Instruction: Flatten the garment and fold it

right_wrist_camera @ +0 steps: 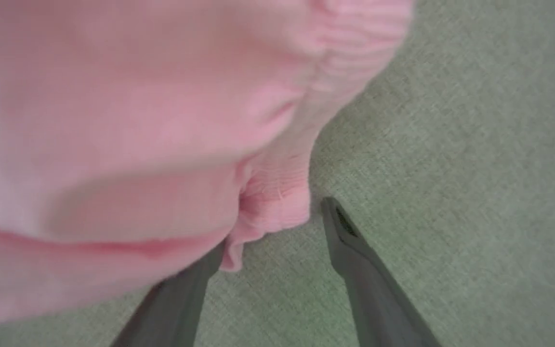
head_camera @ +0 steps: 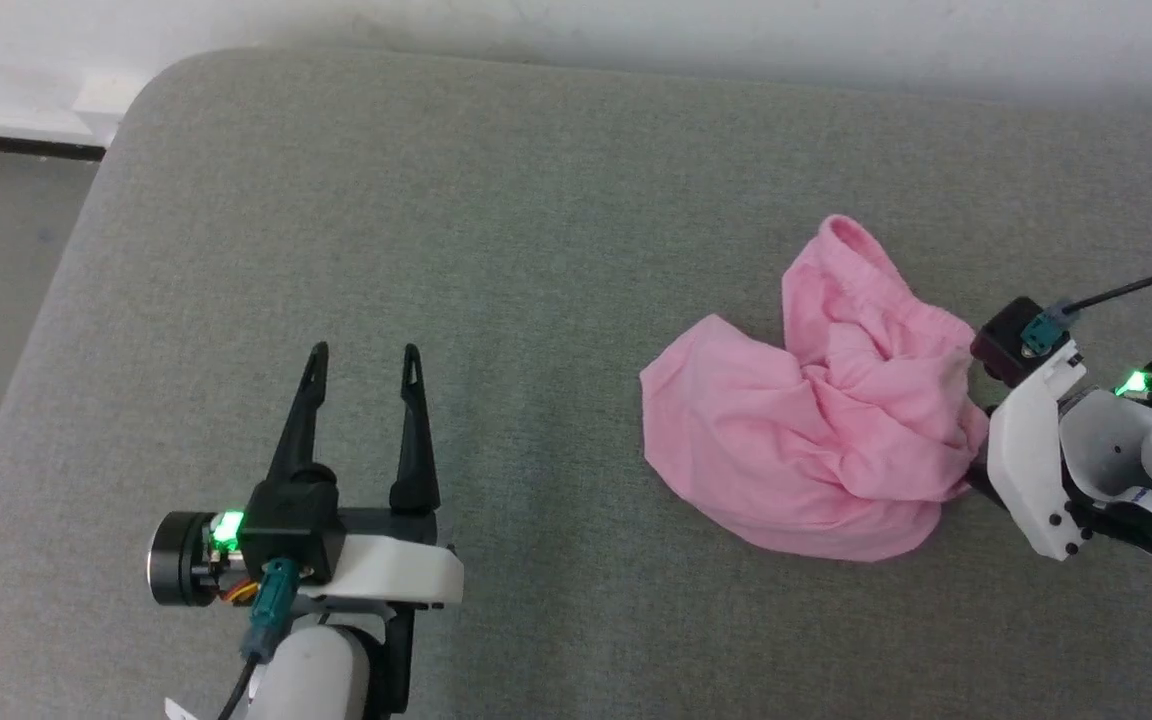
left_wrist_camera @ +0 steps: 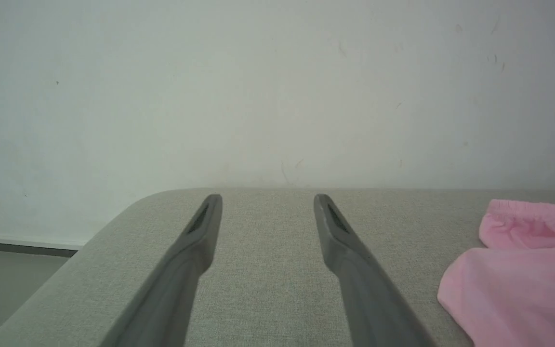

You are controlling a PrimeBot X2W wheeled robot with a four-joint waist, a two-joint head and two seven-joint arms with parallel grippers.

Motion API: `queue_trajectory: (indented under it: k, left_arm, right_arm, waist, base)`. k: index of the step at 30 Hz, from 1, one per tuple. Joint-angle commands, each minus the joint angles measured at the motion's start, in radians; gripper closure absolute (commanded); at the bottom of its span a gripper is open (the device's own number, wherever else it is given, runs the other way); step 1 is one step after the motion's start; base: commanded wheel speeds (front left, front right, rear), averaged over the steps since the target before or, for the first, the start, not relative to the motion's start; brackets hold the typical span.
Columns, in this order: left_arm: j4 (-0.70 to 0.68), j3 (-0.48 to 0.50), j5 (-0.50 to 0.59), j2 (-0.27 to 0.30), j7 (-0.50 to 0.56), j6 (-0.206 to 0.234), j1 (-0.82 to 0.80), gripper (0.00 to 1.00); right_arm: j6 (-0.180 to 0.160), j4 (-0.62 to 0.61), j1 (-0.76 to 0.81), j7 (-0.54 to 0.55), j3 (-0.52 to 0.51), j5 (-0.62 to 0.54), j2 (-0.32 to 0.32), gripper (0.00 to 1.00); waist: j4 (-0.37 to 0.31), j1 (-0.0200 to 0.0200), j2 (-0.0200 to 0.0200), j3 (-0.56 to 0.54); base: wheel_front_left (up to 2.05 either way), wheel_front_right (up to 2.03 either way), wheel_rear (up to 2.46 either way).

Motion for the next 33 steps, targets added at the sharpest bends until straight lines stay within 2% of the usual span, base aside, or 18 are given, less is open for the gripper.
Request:
queue_trajectory:
  k: [1, 5, 6, 7, 12, 17, 21, 25, 28, 33]
  left_arm:
    - [0.0, 0.0, -0.003, -0.003, -0.005, 0.004, -0.011, 0.0]
    - [0.002, 0.01, -0.003, -0.005, -0.005, 0.006, -0.003, 0.0]
    - [0.003, 0.015, -0.002, -0.005, -0.005, 0.007, 0.001, 0.0]
    - [0.005, 0.019, -0.001, -0.005, -0.005, 0.007, 0.005, 0.0]
    - [0.014, 0.032, 0.006, -0.005, -0.005, -0.001, 0.023, 0.0]
    - [0.017, 0.045, 0.009, -0.005, -0.005, -0.004, 0.056, 0.0]
    - [0.015, 0.054, 0.011, -0.004, -0.005, -0.011, 0.079, 0.0]
    - [0.012, 0.058, 0.015, -0.004, -0.005, -0.015, 0.09, 0.0]
    - [0.012, 0.058, 0.017, -0.004, -0.005, -0.021, 0.091, 0.0]
    - [0.017, 0.059, 0.022, -0.002, -0.005, -0.028, 0.085, 0.0]
  right_arm:
    - [0.0, 0.012, 0.003, -0.004, 0.024, 0.018, 0.014, 0.0]
    - [0.0, 0.033, 0.002, -0.03, 0.083, 0.06, 0.022, 0.0]
    - [0.0, 0.035, -0.001, -0.042, 0.092, 0.066, 0.022, 0.6]
    - [0.0, 0.032, -0.007, -0.058, 0.1, 0.068, 0.02, 1.0]
    - [0.0, -0.004, -0.046, -0.203, 0.113, 0.055, -0.02, 1.0]
    - [0.0, -0.098, -0.021, -0.399, 0.02, 0.122, -0.105, 1.0]
    - [0.0, -0.207, 0.079, -0.479, -0.049, 0.153, -0.202, 1.0]
    - [0.0, -0.233, 0.257, -0.511, -0.105, 0.175, -0.268, 1.0]
    - [0.0, -0.171, 0.401, -0.52, -0.137, 0.164, -0.269, 1.0]
    - [0.0, -0.024, 0.586, -0.54, -0.197, 0.166, -0.163, 1.0]
  waist:
    - [0.032, 0.0, 0.0, 0.03]
    - [0.024, 0.0, 0.0, 0.024]
    - [0.017, 0.0, 0.0, 0.02]
    - [0.009, 0.0, 0.0, 0.013]
    - [-0.031, 0.0, 0.0, -0.031]
    - [-0.072, 0.0, 0.0, -0.086]
    - [-0.107, 0.0, 0.0, -0.109]
    - [-0.132, 0.0, 0.0, -0.116]
    - [-0.141, 0.0, 0.0, -0.113]
    - [-0.147, 0.0, 0.0, -0.11]
  base:
    - [0.0, 0.0, 0.0]
    - [0.0, 0.0, 0.0]
    - [0.0, 0.0, 0.0]
    - [0.0, 0.0, 0.0]
    - [0.0, 0.0, 0.0]
    - [0.0, 0.0, 0.0]
    - [0.0, 0.0, 0.0]
    - [0.0, 0.0, 0.0]
    - [0.0, 0.0, 0.0]
    - [0.0, 0.0, 0.0]
